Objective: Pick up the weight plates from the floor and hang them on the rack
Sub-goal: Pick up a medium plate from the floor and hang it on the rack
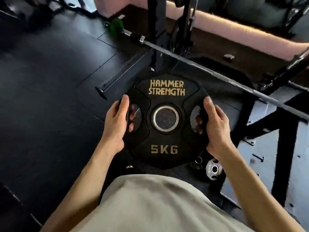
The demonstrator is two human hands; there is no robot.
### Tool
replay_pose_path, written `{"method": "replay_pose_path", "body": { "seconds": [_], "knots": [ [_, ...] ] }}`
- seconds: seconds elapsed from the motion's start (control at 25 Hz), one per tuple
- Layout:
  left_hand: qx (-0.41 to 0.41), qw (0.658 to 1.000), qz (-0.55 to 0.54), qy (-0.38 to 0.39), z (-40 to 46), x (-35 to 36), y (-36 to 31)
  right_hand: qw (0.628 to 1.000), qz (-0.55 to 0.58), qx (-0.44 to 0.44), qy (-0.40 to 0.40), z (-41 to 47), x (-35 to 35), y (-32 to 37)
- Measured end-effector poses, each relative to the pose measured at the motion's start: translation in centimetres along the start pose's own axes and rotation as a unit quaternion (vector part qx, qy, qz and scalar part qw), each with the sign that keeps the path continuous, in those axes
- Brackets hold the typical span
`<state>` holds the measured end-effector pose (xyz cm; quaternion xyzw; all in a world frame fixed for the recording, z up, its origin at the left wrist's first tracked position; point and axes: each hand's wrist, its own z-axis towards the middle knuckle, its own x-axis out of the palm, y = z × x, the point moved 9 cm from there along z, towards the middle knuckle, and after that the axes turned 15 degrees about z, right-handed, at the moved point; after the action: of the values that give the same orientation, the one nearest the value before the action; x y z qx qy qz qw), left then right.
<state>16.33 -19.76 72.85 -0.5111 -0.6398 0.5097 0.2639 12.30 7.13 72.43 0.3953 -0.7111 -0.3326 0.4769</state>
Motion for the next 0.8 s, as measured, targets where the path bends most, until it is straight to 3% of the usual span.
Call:
{"method": "replay_pose_path", "body": {
  "seconds": [0.32, 0.56, 0.8],
  "knots": [
    [-0.002, 0.980, -0.075, -0.184, -3.5, -23.5, 3.1, 0.976, -0.037, 0.065, 0.204, -5.4, 22.3, -9.4],
    [0.013, 0.966, -0.089, -0.243, -2.7, -40.7, 4.3, 0.959, -0.044, 0.080, 0.266, -10.2, 38.2, -17.0],
    [0.020, 0.959, -0.098, -0.265, 2.7, -50.4, 4.0, 0.953, -0.074, 0.083, 0.281, -8.7, 49.5, -21.6]
  ]
}}
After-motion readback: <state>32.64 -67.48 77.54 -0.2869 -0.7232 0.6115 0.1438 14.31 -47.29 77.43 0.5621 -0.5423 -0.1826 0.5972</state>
